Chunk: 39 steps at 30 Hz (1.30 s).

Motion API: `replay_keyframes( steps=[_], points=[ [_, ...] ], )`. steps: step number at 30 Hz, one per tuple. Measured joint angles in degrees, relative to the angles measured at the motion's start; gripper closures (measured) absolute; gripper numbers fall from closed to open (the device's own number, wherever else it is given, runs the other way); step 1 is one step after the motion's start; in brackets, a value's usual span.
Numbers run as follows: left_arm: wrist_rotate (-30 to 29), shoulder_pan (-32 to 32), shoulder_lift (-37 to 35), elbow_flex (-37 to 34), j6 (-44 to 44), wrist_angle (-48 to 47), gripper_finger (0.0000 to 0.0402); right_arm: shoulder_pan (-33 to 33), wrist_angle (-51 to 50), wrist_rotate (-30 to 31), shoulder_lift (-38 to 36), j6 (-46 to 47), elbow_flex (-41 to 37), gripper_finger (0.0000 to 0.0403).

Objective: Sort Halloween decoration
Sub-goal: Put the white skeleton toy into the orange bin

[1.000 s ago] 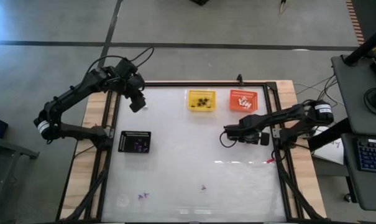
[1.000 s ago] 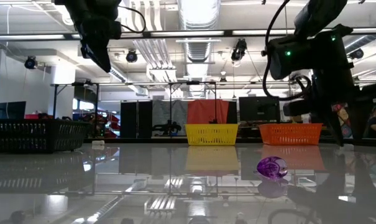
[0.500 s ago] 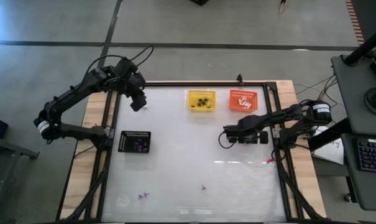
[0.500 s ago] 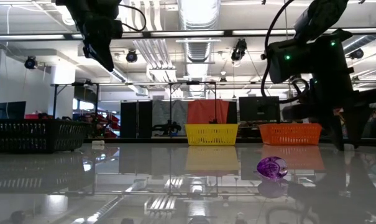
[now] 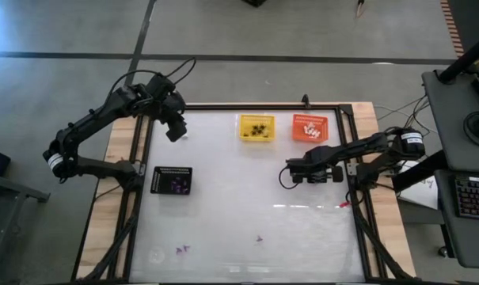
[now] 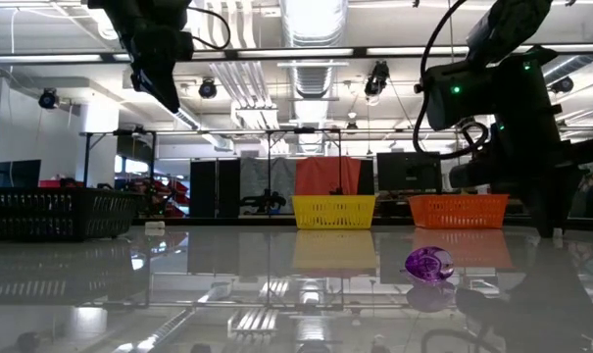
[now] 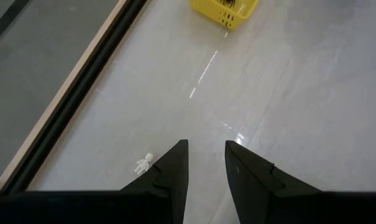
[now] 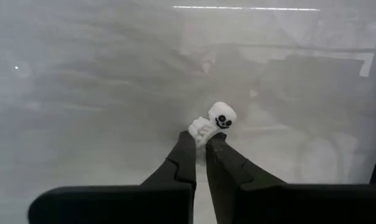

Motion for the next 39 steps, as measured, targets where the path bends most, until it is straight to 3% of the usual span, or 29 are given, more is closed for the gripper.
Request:
replay_keyframes(
  steps=[7, 19, 25, 39],
  points=[
    [0.0, -0.01, 0.0, 0.0, 0.0, 0.0, 0.0314, 0.11, -0.89, 1.3, -7.07, 0.11, 2.0, 0.0391],
    [0.0, -0.01, 0.0, 0.0, -0.02, 0.04, 0.0314, -2.04, -0.64, 14.97, -16.55, 1.77, 2.38, 0.0392],
    [0.0, -0.01, 0.0, 0.0, -0.01, 0.46, 0.0314, -8.67, 0.42, 18.27, -18.14, -3.32, 2.46, 0.0391],
    [-0.02, -0.01, 0.0, 0.0, -0.22, 0.44, 0.0314, -29.14, 16.39, 15.86, -18.18, -29.34, 2.57, 0.039]
  ],
)
